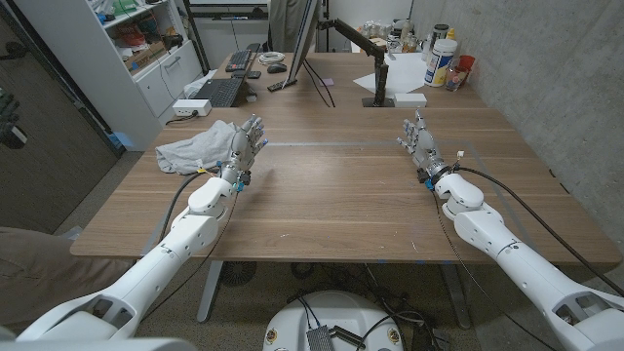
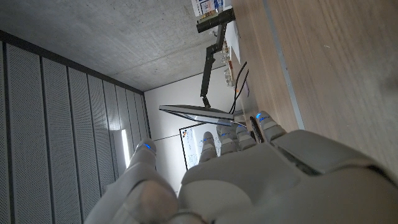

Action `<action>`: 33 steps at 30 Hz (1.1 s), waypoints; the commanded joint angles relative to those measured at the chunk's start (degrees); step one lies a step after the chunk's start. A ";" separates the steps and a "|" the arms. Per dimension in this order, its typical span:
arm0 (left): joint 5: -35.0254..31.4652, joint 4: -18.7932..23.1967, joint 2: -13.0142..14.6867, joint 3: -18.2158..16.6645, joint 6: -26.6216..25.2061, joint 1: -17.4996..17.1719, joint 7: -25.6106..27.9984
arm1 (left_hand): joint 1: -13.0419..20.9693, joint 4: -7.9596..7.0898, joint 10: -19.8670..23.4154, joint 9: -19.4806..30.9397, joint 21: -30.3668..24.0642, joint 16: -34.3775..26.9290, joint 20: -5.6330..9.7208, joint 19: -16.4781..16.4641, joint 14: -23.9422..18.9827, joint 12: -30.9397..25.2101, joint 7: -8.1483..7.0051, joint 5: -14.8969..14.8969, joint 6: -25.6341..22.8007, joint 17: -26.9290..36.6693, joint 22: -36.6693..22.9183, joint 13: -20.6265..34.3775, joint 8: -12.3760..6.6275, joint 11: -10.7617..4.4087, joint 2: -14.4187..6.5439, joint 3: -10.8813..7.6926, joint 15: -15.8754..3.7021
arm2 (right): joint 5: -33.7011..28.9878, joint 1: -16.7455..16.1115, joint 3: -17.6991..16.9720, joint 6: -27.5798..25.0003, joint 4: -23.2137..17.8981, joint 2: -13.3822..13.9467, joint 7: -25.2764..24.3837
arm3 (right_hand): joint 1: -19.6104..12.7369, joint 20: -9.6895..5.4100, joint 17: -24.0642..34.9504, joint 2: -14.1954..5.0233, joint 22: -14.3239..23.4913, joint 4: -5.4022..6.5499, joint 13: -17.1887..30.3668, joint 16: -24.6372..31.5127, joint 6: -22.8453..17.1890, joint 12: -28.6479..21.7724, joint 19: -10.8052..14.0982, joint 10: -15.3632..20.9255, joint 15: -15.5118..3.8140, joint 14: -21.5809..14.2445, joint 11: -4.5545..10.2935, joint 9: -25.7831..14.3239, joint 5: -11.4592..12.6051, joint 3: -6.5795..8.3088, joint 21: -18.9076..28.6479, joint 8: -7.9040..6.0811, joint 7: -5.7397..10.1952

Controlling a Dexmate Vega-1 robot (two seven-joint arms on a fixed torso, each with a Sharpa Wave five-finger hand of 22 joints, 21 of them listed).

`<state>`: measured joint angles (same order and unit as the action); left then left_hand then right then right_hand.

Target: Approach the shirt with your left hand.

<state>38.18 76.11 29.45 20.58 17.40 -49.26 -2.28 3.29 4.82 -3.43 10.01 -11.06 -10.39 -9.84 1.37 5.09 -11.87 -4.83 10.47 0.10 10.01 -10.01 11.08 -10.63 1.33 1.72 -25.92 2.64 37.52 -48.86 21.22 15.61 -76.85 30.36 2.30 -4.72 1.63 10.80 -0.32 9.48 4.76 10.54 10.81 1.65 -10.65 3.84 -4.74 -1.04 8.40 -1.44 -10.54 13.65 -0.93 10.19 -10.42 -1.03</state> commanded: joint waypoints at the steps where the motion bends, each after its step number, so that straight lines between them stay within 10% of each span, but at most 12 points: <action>1: 2.11 1.89 -0.14 -1.19 0.81 -1.16 -0.75 | 0.67 0.27 -0.29 0.32 -0.19 -0.12 -0.48 0.00 0.41 -0.36 -0.40 0.15 -0.33 0.31 -0.08 0.18 -0.33 0.30 -0.10 -0.42 0.05 | -0.30 0.06 0.07 -0.28 -0.36 0.39 -0.03 | -0.66 0.28 0.24 -0.31 0.13 0.35 0.22 0.32 0.15 -0.51 0.08 -0.20 0.19 0.54 -0.11 -0.20 0.19 -0.06 0.28 -0.65 -0.50; 33: -8.60 12.25 5.27 -3.55 0.09 -5.92 12.48 | 1.08 0.62 -0.45 0.31 0.56 0.36 0.13 2.16 2.85 -0.30 0.36 0.08 -0.97 0.30 -0.10 0.17 -0.37 0.15 -0.61 -0.51 0.04 | -0.65 -0.11 -0.08 0.45 -0.40 0.70 0.14 | -0.72 0.94 0.25 -0.44 0.14 0.28 0.22 0.26 0.16 -0.47 -0.57 -0.33 0.15 0.93 -0.05 -0.19 0.13 -0.21 0.20 -0.66 -0.43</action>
<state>34.14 85.04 33.19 17.83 18.23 -53.65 4.78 3.81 5.21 -3.42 10.01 -10.74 -10.16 -9.66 2.79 7.14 -11.86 -4.40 10.47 -0.32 10.00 -10.00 11.07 -10.63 1.33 1.19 -26.31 2.85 36.83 -49.13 21.24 15.50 -77.71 30.99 1.87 -5.09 2.26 10.79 -0.70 9.47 4.75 10.53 10.80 1.65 -10.64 3.21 -4.73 -0.72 8.71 -1.43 -10.52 13.65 -0.93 10.19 -10.87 -1.03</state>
